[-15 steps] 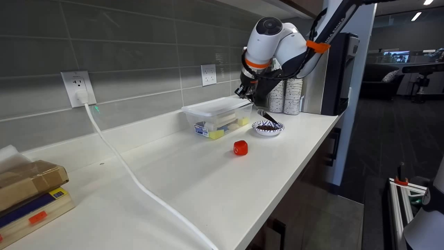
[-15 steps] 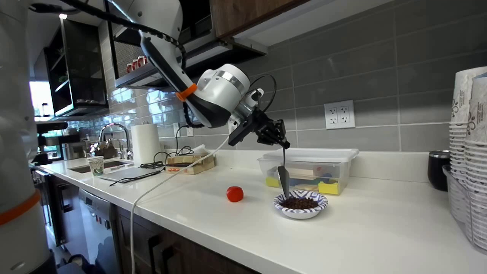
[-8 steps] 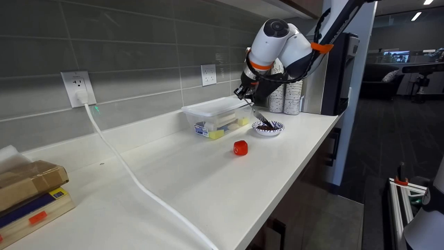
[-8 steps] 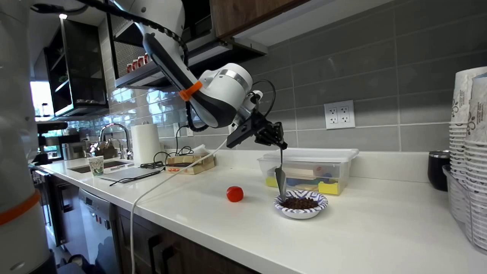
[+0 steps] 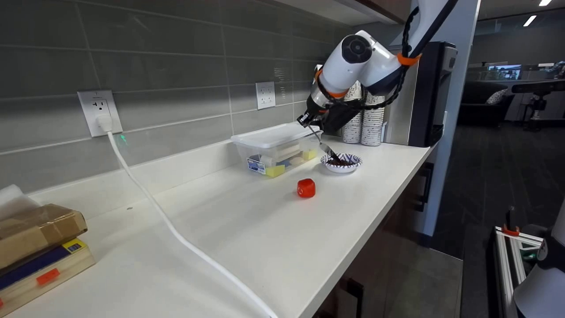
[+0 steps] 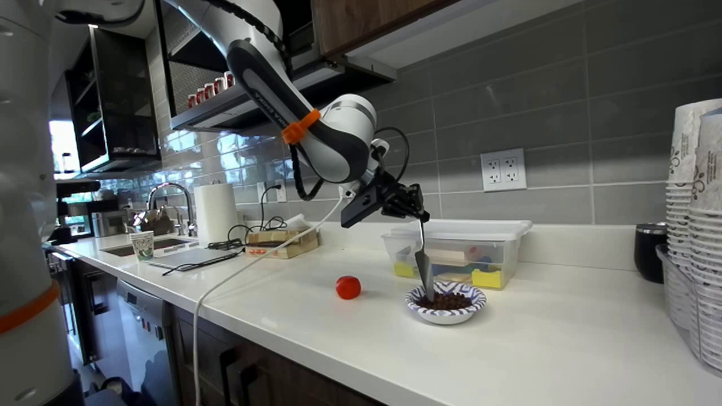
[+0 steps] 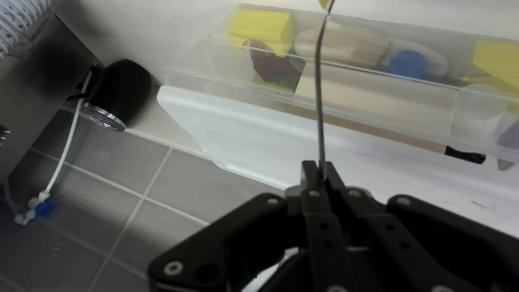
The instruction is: Use the silver spatula to stir the contents in the bowl
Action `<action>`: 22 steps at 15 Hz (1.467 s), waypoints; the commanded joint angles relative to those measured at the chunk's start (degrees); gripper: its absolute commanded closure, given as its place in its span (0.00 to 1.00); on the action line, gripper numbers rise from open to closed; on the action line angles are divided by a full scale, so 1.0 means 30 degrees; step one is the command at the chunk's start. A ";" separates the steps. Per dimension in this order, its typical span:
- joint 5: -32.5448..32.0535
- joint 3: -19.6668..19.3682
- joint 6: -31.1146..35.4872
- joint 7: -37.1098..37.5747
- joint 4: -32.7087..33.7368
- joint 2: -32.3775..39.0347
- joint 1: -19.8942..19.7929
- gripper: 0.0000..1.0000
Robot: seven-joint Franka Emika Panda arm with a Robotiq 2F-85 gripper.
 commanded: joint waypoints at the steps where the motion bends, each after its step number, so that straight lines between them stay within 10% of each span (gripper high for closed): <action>1: -0.2661 0.0458 -0.0819 0.3277 0.0173 0.0467 0.0006 0.99; 15: -0.6116 0.0453 -0.4974 0.7493 0.0829 0.1843 -0.0430 0.99; 22: -0.4390 -0.0238 -0.4409 0.4999 0.0620 0.1687 -0.0496 0.99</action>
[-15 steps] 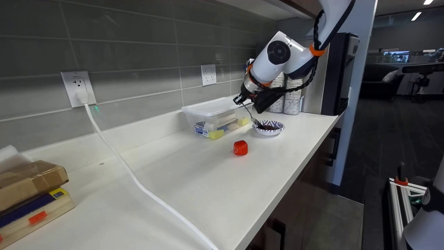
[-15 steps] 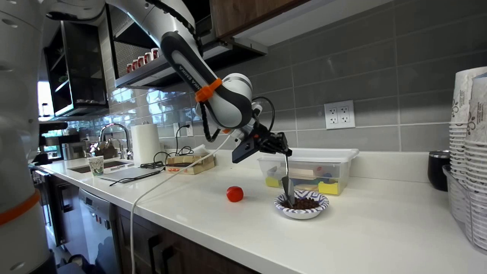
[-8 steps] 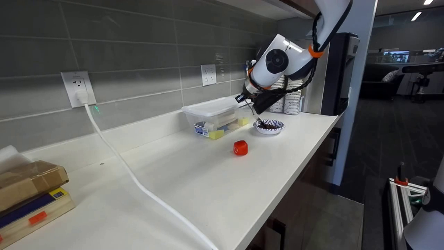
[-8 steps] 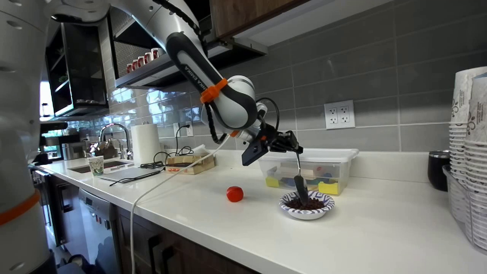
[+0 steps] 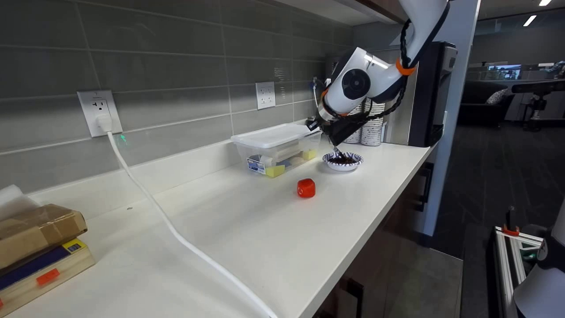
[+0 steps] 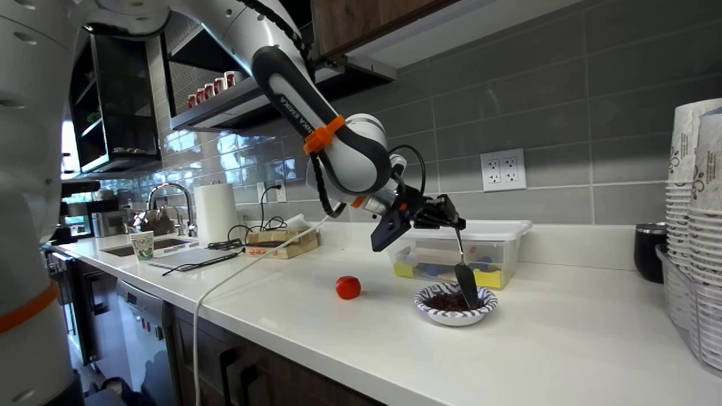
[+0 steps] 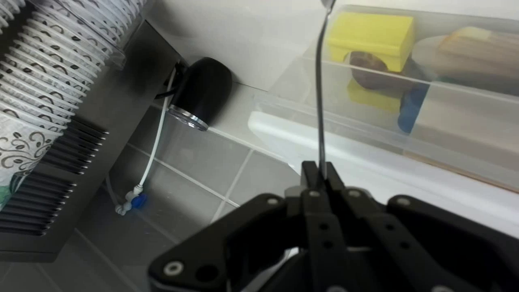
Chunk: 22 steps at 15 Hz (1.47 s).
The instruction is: Use the silver spatula to stir the contents in the bowl
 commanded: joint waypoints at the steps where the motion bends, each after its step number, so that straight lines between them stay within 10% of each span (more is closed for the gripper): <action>1: 0.1413 -0.0327 0.0707 -0.1832 0.0025 -0.0112 0.0096 0.99; 22: 0.7382 0.0635 0.2756 -0.5045 -0.0169 -0.0870 0.0312 0.99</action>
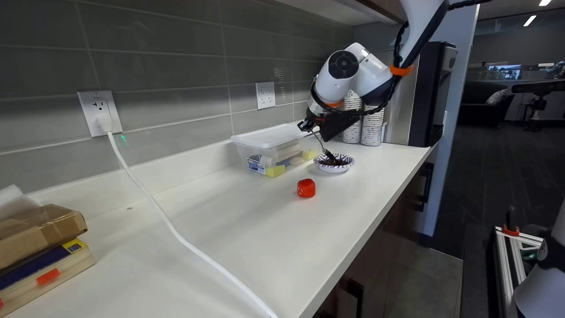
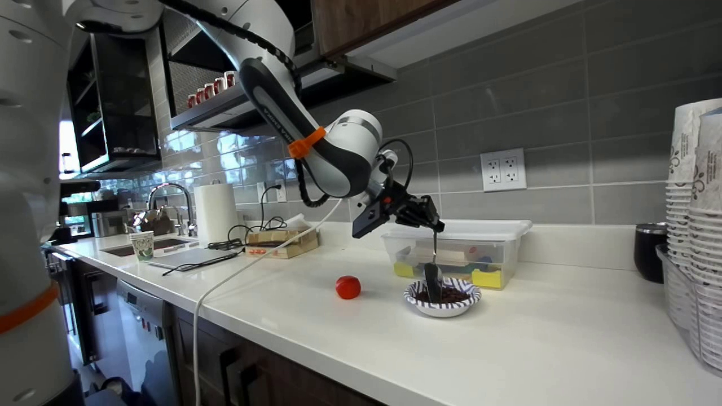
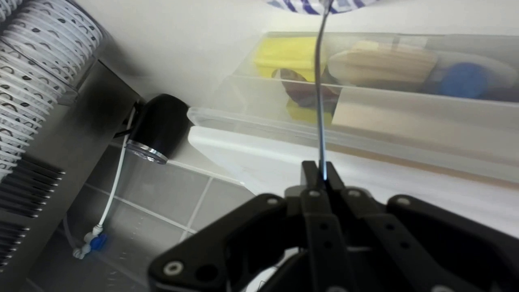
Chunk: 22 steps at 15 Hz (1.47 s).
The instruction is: Use the silver spatula to stir the contents in the bowl
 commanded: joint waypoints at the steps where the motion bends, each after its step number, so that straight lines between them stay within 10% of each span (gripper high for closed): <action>1: 0.0392 0.0262 0.0390 0.0435 -0.0113 -0.0505 0.0097 0.99; 22: -0.5589 0.1550 -0.4462 0.7314 0.0136 -0.0209 0.0185 0.99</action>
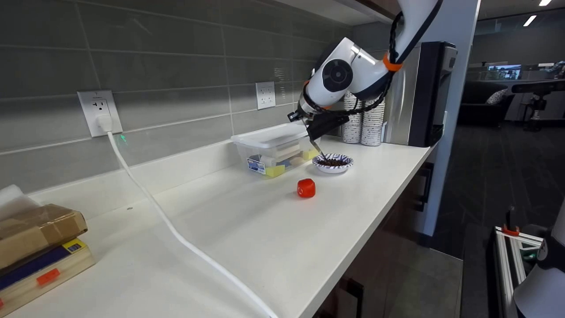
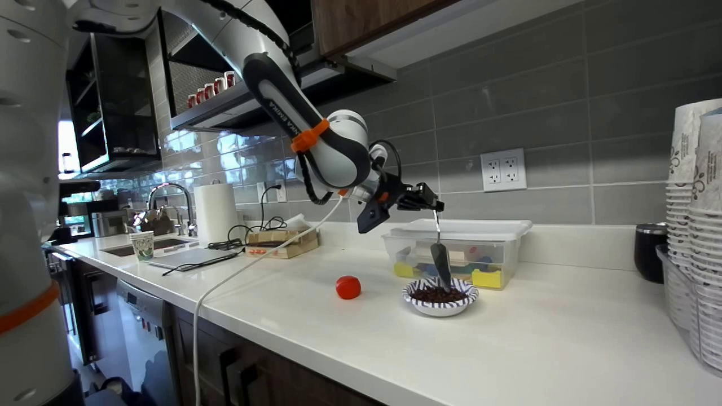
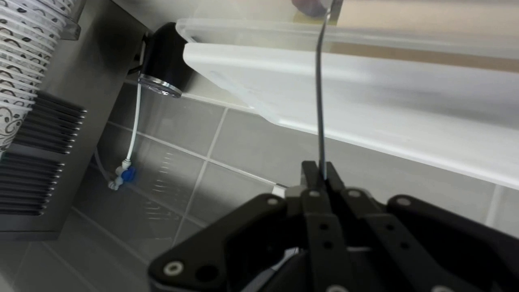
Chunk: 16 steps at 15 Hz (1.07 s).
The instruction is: Use the silver spatula to stir the contents in the bowl
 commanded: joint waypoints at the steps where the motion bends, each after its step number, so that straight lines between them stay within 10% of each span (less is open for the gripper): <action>1: -0.1052 -0.0570 -0.0899 0.1141 -0.0186 -0.0054 0.0544 0.99; 16: -0.0534 -0.1975 0.1034 0.0198 -0.1674 -0.1877 0.0407 0.99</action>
